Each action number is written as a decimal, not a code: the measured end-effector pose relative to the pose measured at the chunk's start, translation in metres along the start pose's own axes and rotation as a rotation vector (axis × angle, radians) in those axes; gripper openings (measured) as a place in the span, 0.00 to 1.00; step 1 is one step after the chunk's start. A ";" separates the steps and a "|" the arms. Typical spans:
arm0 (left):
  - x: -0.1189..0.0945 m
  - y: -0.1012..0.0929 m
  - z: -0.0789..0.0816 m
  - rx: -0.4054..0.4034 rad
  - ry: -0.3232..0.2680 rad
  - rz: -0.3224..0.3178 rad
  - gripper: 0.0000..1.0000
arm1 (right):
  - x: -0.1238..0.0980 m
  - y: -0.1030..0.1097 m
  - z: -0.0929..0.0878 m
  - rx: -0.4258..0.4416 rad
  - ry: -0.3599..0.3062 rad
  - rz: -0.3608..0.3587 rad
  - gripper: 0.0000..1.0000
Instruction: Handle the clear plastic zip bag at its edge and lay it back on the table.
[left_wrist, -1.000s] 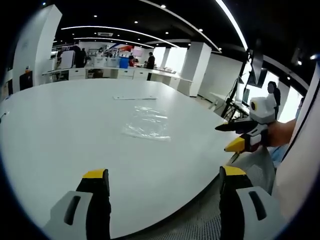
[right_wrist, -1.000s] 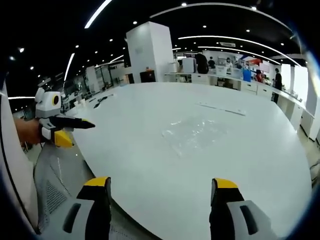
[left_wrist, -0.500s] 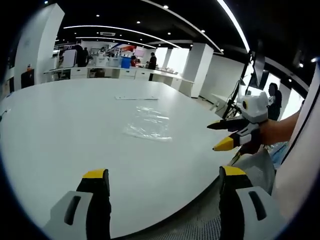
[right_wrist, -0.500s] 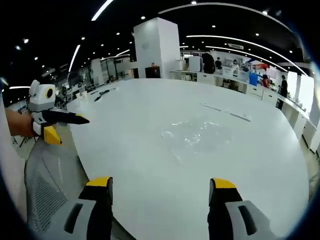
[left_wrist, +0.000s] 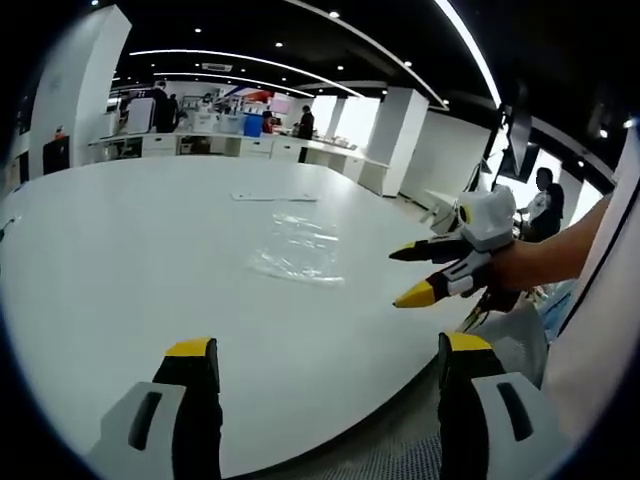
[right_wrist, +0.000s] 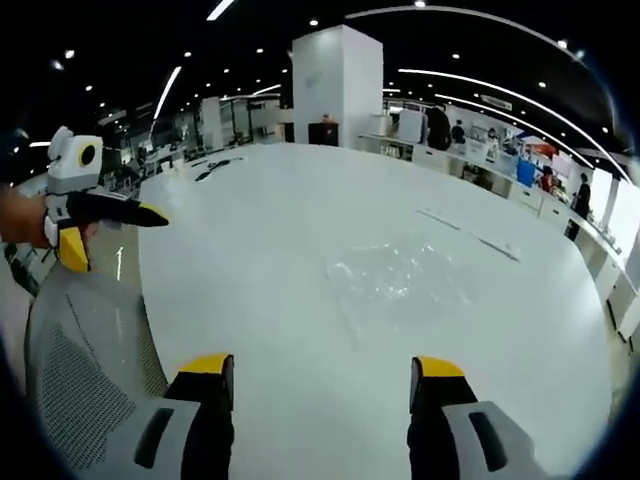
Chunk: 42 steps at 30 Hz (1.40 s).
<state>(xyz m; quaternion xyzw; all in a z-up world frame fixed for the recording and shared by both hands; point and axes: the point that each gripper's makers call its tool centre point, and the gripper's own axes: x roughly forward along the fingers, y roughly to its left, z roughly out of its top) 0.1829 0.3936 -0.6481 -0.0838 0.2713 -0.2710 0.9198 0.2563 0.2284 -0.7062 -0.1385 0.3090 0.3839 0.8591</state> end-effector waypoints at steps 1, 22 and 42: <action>0.000 0.001 0.000 -0.002 0.000 0.000 0.89 | 0.003 -0.001 0.001 -0.009 0.005 0.001 0.70; 0.002 0.015 -0.007 -0.025 0.010 0.005 0.89 | 0.055 -0.024 0.004 -0.169 0.081 0.009 0.45; 0.001 0.009 -0.006 -0.043 0.013 0.009 0.88 | 0.078 -0.034 -0.010 -0.312 0.179 0.022 0.23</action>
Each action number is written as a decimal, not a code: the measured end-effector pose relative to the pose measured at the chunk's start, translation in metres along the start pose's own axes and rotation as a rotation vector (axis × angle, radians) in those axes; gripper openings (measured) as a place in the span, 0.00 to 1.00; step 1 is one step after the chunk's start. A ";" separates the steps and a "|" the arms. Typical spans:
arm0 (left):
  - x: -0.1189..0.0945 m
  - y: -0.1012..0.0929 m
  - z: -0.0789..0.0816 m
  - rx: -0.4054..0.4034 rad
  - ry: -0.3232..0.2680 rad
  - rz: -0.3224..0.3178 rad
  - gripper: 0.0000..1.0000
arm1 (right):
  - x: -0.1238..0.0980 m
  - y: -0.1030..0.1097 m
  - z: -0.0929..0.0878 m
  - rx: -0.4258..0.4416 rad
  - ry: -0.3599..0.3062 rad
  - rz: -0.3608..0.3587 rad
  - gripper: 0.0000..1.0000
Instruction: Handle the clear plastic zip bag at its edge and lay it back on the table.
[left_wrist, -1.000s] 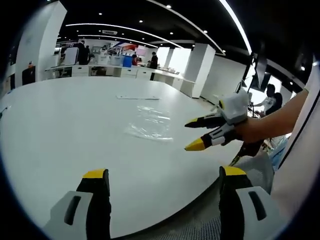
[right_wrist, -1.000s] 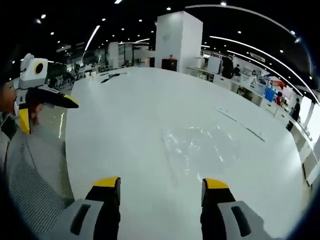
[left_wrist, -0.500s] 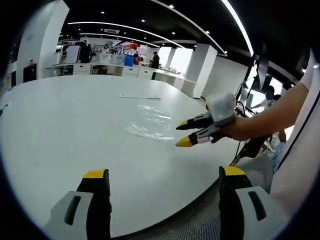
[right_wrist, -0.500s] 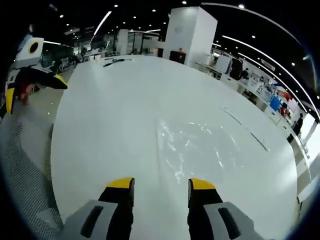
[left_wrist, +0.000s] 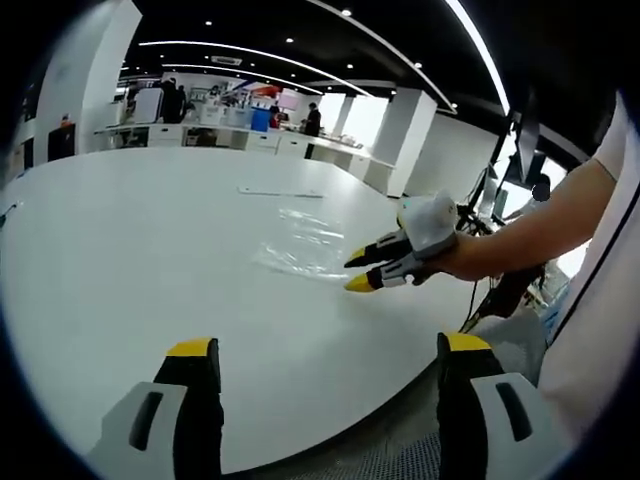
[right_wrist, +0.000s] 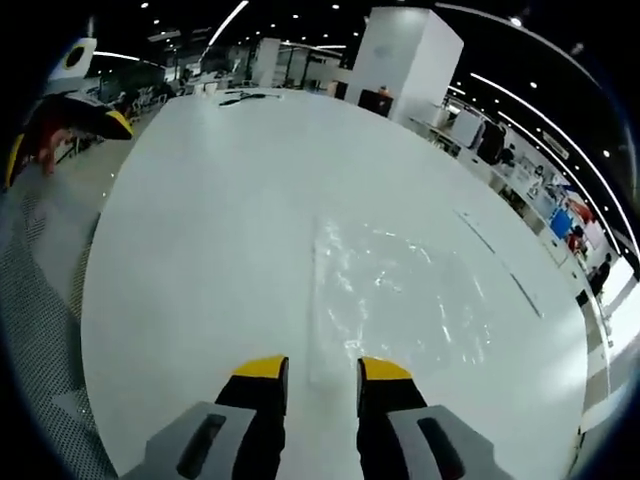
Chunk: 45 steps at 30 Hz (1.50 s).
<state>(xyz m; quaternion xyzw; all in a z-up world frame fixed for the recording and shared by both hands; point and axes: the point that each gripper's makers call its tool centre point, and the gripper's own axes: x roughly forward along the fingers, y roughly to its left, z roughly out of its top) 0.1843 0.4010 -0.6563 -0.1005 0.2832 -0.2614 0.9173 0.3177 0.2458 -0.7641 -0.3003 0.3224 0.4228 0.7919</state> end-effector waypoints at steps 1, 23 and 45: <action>0.000 0.000 0.000 -0.001 0.001 0.000 0.88 | 0.001 0.000 -0.001 -0.005 0.007 0.001 0.22; 0.000 0.002 0.002 -0.007 -0.009 0.007 0.88 | 0.012 -0.008 -0.006 -0.069 0.059 0.015 0.08; 0.000 0.003 0.001 -0.001 -0.006 0.005 0.88 | 0.008 -0.003 -0.010 -0.126 0.085 0.050 0.02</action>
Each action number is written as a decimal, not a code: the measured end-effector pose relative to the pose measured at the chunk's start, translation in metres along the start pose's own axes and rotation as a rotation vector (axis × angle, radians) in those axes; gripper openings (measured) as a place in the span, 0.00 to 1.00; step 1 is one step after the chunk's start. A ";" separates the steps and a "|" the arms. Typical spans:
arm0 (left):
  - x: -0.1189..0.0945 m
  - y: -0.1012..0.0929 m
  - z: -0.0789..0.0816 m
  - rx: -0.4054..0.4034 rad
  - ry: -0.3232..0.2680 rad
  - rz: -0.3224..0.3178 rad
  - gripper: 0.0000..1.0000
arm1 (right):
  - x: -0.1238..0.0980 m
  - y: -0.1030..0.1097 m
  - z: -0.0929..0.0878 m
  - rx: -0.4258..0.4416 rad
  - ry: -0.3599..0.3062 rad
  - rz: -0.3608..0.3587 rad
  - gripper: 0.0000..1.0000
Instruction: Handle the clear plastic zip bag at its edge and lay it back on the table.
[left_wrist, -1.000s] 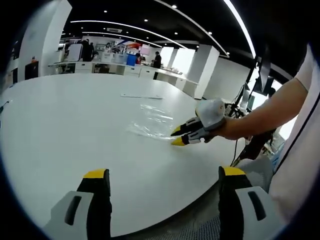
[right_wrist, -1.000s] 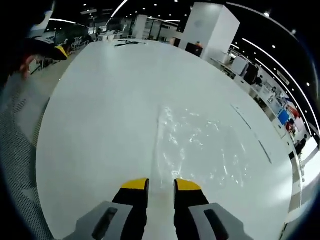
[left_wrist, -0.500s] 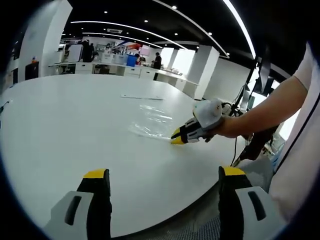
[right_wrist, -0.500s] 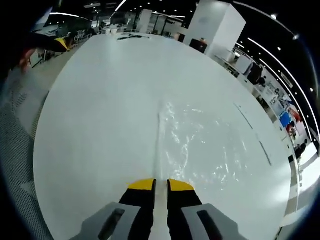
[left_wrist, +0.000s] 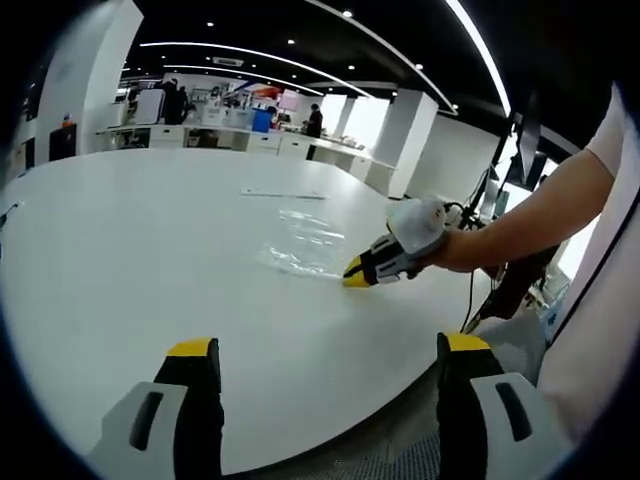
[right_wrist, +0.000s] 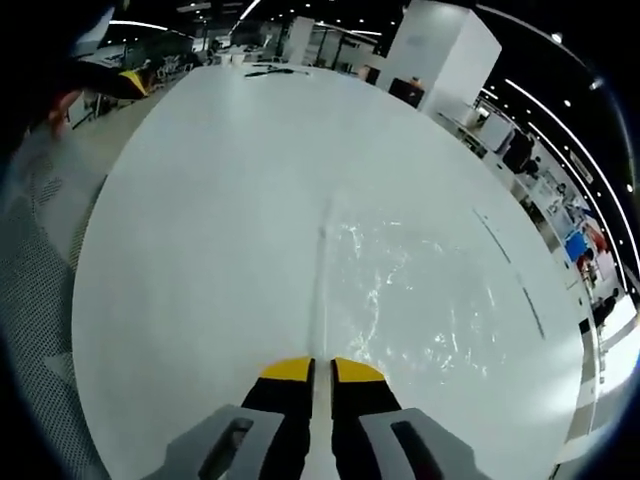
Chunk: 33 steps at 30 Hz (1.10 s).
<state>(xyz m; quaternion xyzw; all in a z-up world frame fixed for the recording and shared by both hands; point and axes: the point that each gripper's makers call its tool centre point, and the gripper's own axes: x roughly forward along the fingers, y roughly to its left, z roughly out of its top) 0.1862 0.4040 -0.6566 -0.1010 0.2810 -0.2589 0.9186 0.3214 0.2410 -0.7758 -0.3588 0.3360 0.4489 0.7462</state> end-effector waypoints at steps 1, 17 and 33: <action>0.000 0.000 0.000 0.000 0.001 0.000 0.88 | 0.000 -0.001 0.000 -0.006 0.000 -0.001 0.02; 0.000 -0.005 0.000 0.014 0.007 -0.006 0.87 | -0.021 -0.005 -0.003 -0.080 -0.011 -0.020 0.00; 0.000 -0.007 -0.001 0.032 0.013 -0.016 0.87 | -0.050 -0.007 0.009 -0.150 -0.045 -0.009 0.00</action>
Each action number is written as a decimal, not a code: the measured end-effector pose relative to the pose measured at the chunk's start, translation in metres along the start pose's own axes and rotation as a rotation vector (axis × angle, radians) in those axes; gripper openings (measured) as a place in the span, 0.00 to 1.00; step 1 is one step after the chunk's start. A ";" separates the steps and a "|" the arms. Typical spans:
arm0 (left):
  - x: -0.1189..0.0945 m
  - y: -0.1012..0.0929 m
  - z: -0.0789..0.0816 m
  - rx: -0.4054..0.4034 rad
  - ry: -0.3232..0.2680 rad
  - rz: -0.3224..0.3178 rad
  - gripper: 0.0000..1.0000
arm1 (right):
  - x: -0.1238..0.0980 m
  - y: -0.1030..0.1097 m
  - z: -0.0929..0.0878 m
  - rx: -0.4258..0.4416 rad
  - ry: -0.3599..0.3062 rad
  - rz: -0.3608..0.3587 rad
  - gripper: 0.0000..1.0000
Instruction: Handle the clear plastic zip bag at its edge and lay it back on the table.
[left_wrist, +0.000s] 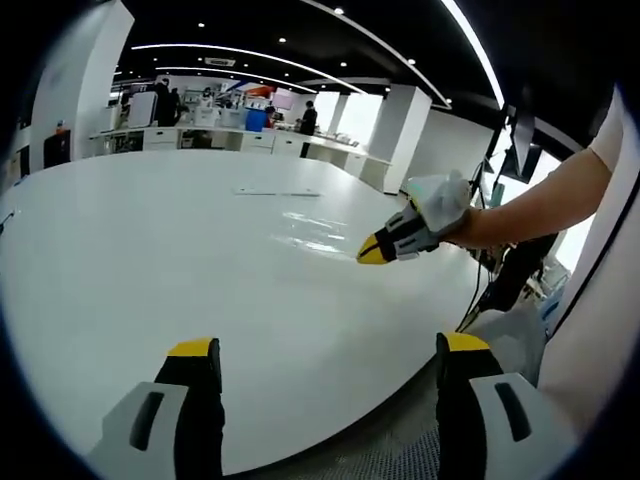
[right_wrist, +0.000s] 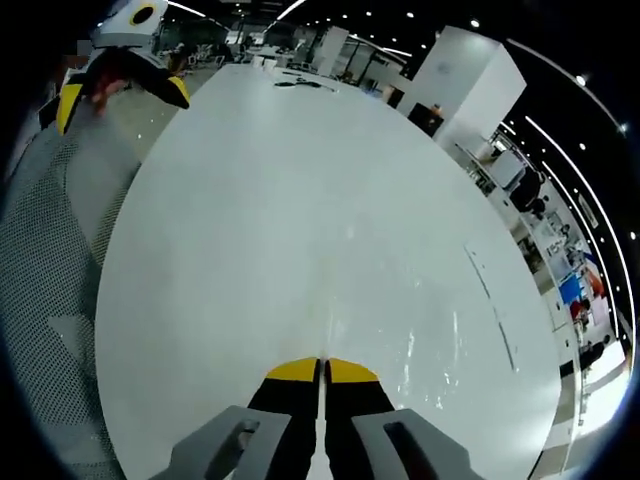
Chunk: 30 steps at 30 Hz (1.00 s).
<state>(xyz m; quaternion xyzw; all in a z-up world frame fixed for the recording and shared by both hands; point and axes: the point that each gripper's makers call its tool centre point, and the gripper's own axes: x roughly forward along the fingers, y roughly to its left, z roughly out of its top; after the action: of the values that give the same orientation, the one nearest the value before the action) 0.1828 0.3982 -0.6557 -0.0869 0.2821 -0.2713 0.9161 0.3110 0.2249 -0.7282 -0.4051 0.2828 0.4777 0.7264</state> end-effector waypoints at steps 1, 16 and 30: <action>0.000 0.000 0.000 0.002 0.000 -0.001 0.87 | -0.002 0.000 0.001 -0.008 -0.002 0.002 0.00; 0.000 -0.004 -0.004 0.028 0.017 -0.016 0.86 | -0.046 -0.002 0.019 -0.127 -0.041 -0.010 0.00; 0.001 -0.005 -0.008 0.074 0.040 -0.038 0.84 | -0.080 -0.001 0.038 -0.198 -0.081 -0.034 0.00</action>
<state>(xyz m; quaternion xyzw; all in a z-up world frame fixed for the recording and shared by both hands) 0.1764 0.3936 -0.6613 -0.0530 0.2883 -0.3007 0.9075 0.2823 0.2203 -0.6442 -0.4597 0.1977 0.5071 0.7018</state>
